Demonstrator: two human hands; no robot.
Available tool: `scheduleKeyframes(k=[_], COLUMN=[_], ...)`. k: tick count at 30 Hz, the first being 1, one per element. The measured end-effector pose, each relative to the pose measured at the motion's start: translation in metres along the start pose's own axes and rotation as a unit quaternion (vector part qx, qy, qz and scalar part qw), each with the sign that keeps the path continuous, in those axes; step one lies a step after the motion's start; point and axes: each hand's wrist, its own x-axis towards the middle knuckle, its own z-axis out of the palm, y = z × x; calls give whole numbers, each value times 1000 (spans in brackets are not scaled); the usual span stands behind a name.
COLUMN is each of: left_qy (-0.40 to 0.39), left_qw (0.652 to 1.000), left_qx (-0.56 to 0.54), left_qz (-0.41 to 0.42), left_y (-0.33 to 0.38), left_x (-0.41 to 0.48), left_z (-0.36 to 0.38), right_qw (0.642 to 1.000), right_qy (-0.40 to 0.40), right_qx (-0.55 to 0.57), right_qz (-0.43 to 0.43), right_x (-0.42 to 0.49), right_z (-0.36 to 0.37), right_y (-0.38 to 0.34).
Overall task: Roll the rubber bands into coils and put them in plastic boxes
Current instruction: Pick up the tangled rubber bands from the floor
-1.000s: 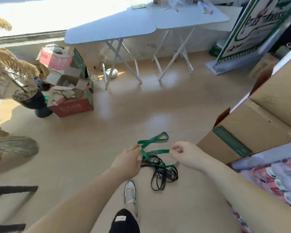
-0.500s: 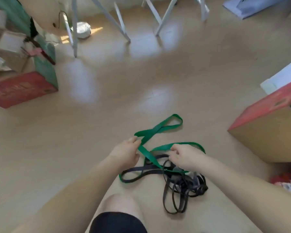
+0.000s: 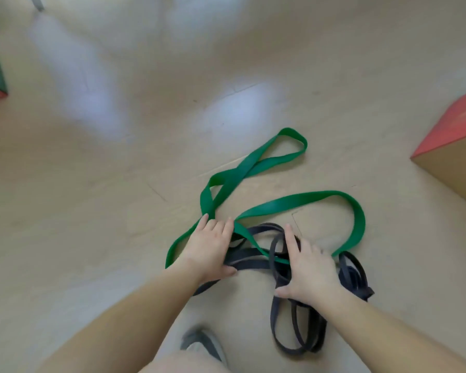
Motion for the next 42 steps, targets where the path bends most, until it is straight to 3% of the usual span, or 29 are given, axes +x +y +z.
scheduleKeyframes(k=[5, 8, 11, 14, 16, 18, 21, 23, 27, 32, 35, 37, 42], left_qy=[4, 27, 32, 45, 45, 54, 152, 225, 109, 148, 83, 60, -9], left_qw=[999, 999, 994, 975, 960, 957, 944, 918, 900, 875, 894, 917, 922], left_qx=[36, 4, -67, -191, -261, -279, -279, -298, -360, -329, -310, -284, -345], left_qz=[-26, -46, -81, -107, -95, -63, -87, -133, -222, -324, -312, -275, -176], left_y=[25, 24, 21, 33, 47, 46, 11, -22, -36, -37, -50, -49, -18], left_x=[17, 22, 22, 20, 18, 19, 30, 41, 64, 77, 81, 81, 69], left_z=[13, 3, -9, -21, -31, -43, -52, -53, -51, -50, -46, -45, -33], right_qw=[999, 997, 991, 968, 948, 946, 968, 960, 922, 917, 914, 900, 868], right_qy=[42, 70, 91, 168, 219, 208, 158, 190, 285, 105, 58, 77, 116], right_qx=[-17, 35, 100, 187, 229, 250, 192, 201, 204, 219, 266, 329, 437], right_qz=[-30, -22, -7, 17, 28, 17, 24, 50, 164, 317, 301, 275, 206], right_x=[13, 21, 25, 39, 52, 61, 61, 53, 32, 15, 15, 19, 31], right_z=[18, 17, 7, -17, -35, -48, -51, -45, -17, 22, 30, 27, 7], right_y=[-2, -2, -5, -6, -2, 7, 29, 43, 61, 72, 69, 63, 50])
